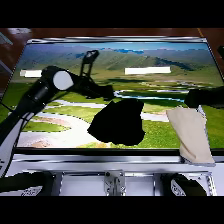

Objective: Fold the shirts.

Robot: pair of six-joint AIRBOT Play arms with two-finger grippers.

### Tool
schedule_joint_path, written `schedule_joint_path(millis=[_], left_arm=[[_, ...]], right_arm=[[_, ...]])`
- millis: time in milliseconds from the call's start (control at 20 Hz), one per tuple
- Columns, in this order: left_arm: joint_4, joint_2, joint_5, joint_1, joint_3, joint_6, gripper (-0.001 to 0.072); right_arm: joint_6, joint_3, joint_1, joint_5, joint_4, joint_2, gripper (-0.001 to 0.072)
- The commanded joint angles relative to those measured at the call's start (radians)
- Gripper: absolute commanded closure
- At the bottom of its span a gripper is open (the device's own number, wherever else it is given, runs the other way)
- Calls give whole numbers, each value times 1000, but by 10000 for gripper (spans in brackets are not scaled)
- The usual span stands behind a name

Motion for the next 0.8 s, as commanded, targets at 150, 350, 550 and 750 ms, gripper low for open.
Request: schedule_joint_path(millis=[150, 350, 550, 750], left_arm=[[-64, 143, -205, 350, -396, 115, 3], [-322, 190, -7, 374, -774, 202, 3], [-500, 147, 154, 327, -863, 258, 3], [-571, 82, 268, 272, -862, 255, 4]], right_arm=[[-56, -82, -249, 18, 170, -91, 15], [-72, -220, -344, -47, 396, -172, 15], [-58, -245, -291, -153, 431, -269, 15], [-38, -245, -201, -252, 443, -370, 14]])
